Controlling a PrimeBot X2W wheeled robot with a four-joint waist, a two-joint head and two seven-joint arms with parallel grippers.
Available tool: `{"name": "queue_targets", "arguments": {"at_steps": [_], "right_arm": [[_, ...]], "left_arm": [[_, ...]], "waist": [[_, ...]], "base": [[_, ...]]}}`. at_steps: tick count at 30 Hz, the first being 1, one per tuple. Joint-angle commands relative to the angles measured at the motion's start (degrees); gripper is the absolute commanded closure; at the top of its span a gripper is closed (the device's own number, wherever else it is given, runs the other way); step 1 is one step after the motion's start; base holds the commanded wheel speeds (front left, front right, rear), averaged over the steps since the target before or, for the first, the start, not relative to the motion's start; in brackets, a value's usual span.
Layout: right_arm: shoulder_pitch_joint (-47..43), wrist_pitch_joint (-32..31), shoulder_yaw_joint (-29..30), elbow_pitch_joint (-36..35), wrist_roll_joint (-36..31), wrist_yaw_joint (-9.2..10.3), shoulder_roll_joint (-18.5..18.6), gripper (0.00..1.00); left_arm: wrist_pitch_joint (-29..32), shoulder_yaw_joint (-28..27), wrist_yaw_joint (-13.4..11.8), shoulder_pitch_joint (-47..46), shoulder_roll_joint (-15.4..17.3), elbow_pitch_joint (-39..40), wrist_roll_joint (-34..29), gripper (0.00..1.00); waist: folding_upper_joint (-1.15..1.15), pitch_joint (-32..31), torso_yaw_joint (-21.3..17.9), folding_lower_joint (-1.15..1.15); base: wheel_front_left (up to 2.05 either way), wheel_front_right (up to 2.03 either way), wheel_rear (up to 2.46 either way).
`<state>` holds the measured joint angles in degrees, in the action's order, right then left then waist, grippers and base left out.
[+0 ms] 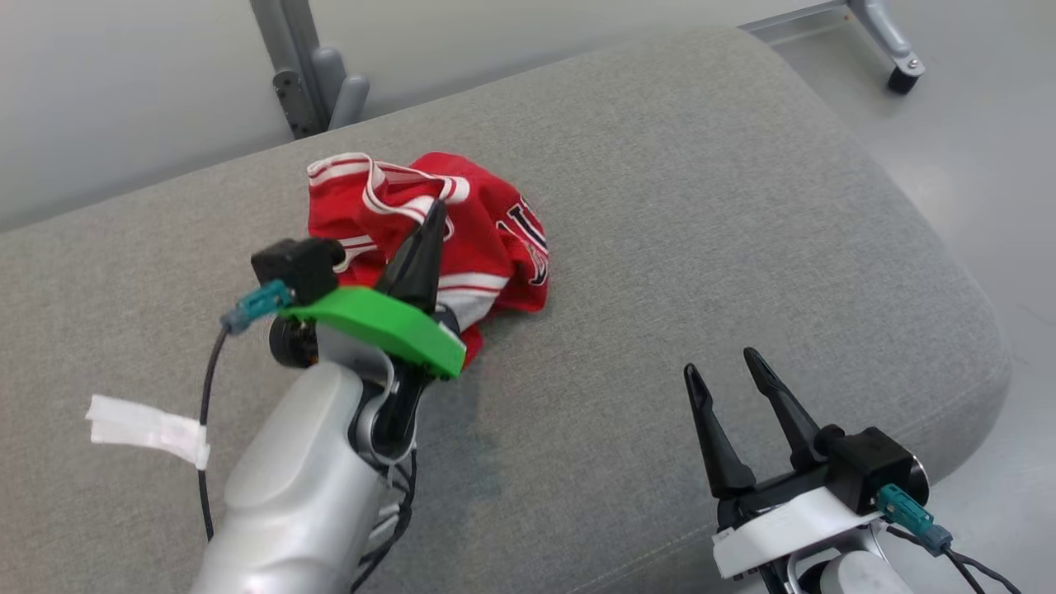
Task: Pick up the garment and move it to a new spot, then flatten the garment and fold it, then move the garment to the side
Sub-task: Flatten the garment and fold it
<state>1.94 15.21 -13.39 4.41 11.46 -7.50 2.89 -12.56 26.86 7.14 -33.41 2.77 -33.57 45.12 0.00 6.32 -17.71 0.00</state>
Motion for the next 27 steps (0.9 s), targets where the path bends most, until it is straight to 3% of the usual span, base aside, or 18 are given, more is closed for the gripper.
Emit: {"name": "queue_targets", "arguments": {"at_steps": [1, 13, 19, 22, 27], "right_arm": [[-0.6, 0.0, 0.1, 0.2, 0.5, 0.02, 0.0, 0.0], [-2.4, 0.0, 1.1, 0.3, 1.7, 0.02, 0.0, 0.0], [-2.9, 0.0, 1.3, 0.3, 1.5, 0.02, 0.0, 0.0], [-3.0, 0.0, 1.6, 0.2, 1.3, 0.02, 0.0, 0.0], [-3.0, 0.0, 2.4, -0.7, 1.6, 0.02, 0.0, 0.0]], "left_arm": [[0.6, 0.3, 0.0, -2.1, 0.2, 0.6, 1.6, 1.0], [8.8, 5.4, -12.0, -26.4, 0.2, 6.5, 29.6, 1.0], [4.9, 7.8, -14.7, -37.3, 0.3, 3.4, 36.4, 1.0], [2.7, 8.8, -15.6, -38.0, 0.3, -0.4, 39.9, 1.0], [2.9, 12.2, -13.3, -30.2, 0.7, -6.3, 41.7, 1.0]], "waist": [[0.0, -2.1, -2.5, 0.0], [0.0, -5.5, -7.5, 0.0], [0.0, -6.0, -7.7, 0.0], [0.0, -6.2, -7.4, 0.0], [0.0, -5.4, -6.5, 0.0]], "base": [[0.0, 0.0, 0.0], [0.0, 0.0, 0.0], [0.0, 0.0, 0.0], [0.0, 0.0, 0.0], [0.0, 0.0, 0.0]]}}
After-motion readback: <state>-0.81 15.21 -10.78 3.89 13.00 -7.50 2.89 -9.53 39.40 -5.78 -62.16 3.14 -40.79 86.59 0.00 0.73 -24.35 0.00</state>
